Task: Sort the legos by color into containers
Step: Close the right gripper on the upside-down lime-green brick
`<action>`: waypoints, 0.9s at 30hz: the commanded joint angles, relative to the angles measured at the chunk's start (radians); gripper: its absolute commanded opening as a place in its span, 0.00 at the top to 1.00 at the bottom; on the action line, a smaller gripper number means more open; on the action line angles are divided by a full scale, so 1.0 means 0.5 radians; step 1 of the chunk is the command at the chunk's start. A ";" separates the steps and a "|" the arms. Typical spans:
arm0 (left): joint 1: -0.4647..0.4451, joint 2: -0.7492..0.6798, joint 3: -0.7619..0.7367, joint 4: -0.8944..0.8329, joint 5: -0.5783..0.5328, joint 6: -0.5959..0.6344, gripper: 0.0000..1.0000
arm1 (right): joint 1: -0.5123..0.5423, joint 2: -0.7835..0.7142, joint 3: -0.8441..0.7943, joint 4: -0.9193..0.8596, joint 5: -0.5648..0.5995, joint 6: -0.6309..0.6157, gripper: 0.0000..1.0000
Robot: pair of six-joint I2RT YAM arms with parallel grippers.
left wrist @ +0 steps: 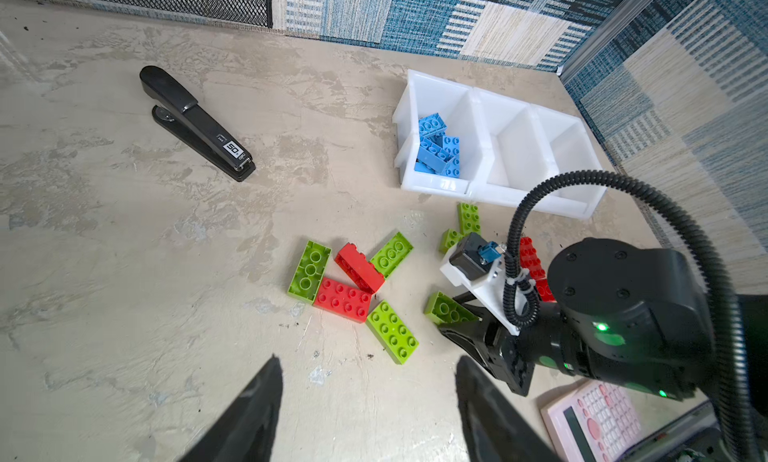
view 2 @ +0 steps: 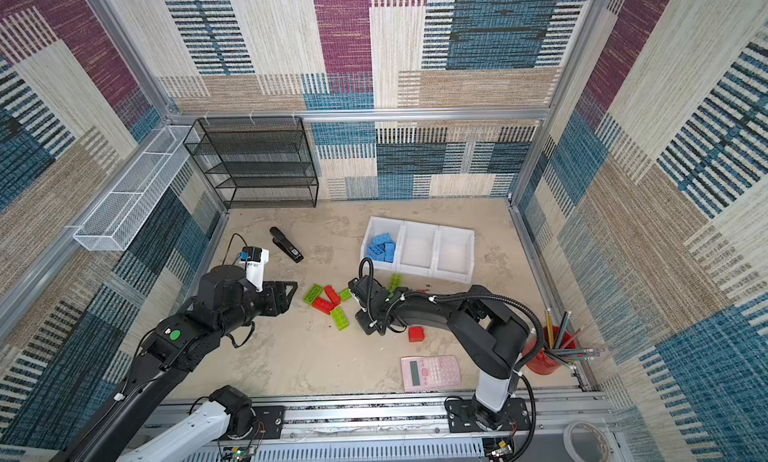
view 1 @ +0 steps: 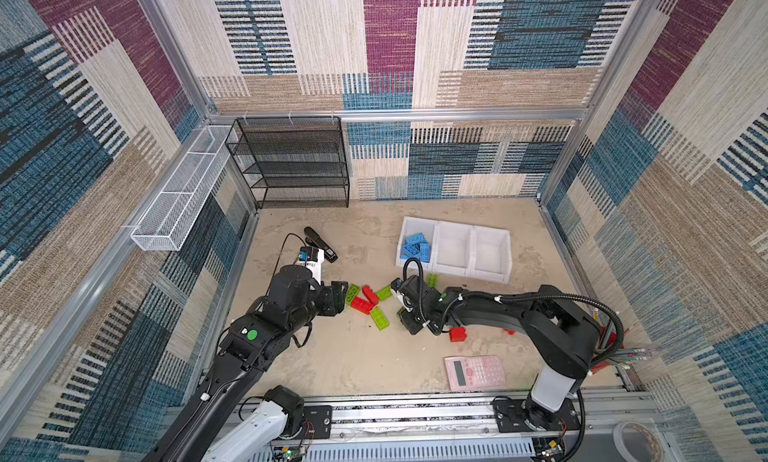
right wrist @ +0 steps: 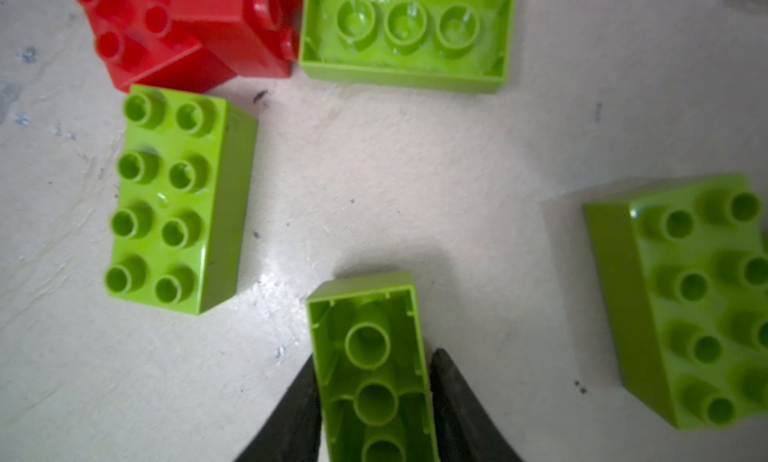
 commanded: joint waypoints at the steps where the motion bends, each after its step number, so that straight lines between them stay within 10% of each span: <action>1: 0.002 -0.034 0.012 -0.027 -0.087 0.028 0.33 | 0.002 -0.023 0.037 -0.061 0.044 0.139 0.59; 15: -0.009 -0.125 0.006 -0.038 -0.120 0.025 0.33 | -0.007 -0.223 0.239 -0.272 0.132 0.279 0.65; 27: -0.009 -0.111 -0.010 -0.039 -0.128 0.018 0.33 | -0.002 -0.076 0.197 -0.157 0.045 0.245 0.29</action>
